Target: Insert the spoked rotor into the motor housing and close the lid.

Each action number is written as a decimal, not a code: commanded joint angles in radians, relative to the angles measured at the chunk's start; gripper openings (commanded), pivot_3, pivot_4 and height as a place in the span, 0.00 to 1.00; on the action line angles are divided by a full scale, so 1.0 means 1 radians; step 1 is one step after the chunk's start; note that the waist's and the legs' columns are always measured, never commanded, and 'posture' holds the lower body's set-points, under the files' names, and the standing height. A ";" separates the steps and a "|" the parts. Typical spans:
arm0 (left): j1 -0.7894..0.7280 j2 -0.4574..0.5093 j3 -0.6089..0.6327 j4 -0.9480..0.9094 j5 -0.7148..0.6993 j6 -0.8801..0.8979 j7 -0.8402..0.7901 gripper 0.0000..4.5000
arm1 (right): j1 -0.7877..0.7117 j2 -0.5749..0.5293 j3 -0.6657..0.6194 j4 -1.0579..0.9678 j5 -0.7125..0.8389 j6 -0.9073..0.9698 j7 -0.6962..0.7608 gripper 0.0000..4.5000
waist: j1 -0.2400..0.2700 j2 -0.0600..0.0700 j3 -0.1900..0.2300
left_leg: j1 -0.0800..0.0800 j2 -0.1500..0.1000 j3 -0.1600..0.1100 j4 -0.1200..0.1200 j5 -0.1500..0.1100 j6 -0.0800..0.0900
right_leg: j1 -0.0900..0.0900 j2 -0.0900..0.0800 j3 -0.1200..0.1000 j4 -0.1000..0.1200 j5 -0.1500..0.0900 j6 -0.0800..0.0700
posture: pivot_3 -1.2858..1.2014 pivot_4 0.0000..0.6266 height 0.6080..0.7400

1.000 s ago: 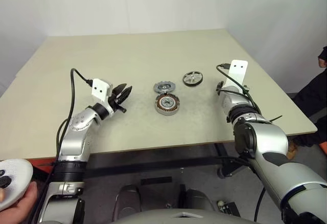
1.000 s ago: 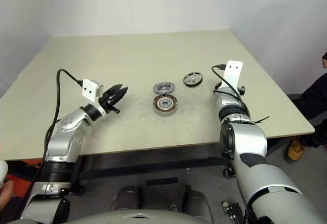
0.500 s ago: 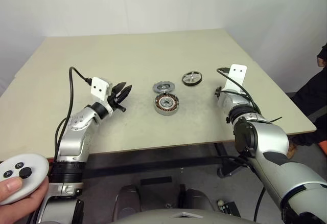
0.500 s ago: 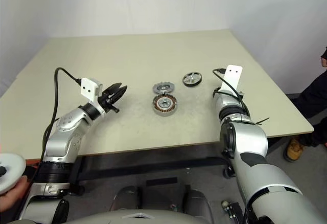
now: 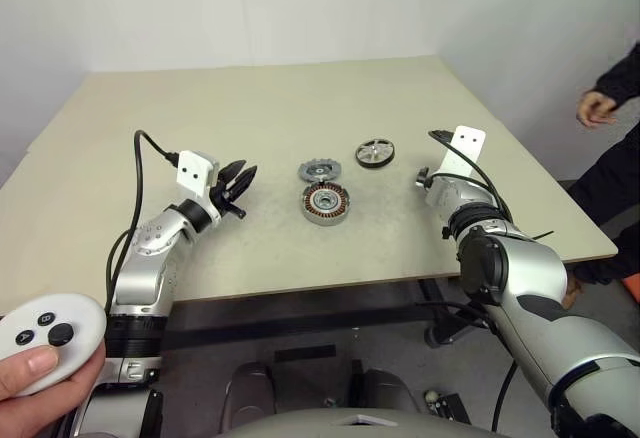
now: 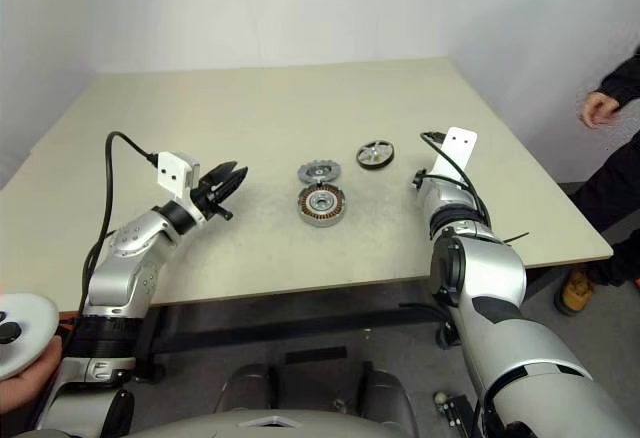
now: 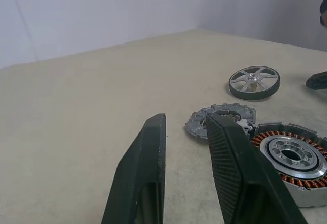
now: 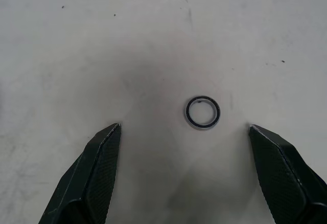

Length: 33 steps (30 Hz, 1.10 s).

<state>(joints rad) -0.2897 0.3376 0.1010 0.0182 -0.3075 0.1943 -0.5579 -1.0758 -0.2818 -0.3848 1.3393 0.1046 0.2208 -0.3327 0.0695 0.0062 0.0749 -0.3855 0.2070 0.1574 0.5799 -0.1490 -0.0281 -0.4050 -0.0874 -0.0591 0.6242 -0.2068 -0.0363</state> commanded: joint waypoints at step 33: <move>-0.022 -0.001 -0.003 -0.022 0.004 -0.031 -0.001 0.29 | -0.072 -0.016 0.101 -0.051 -0.054 -0.041 0.039 0.99 | 0.000 0.000 0.000 | 0.000 0.000 0.000 0.000 0.000 0.000 | 0.000 0.000 0.000 0.000 0.000 0.000 | 0.52 0.00 1.00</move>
<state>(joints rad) -0.2930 0.3322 0.0967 0.0230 -0.3056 0.1831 -0.5586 -1.1014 -0.2792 -0.3004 1.3323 0.0736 0.2036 -0.2720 0.0698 0.0062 0.0749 -0.3857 0.2070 0.1574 0.5799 -0.1490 -0.0282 -0.4051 -0.0874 -0.0591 0.6243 -0.2067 -0.0363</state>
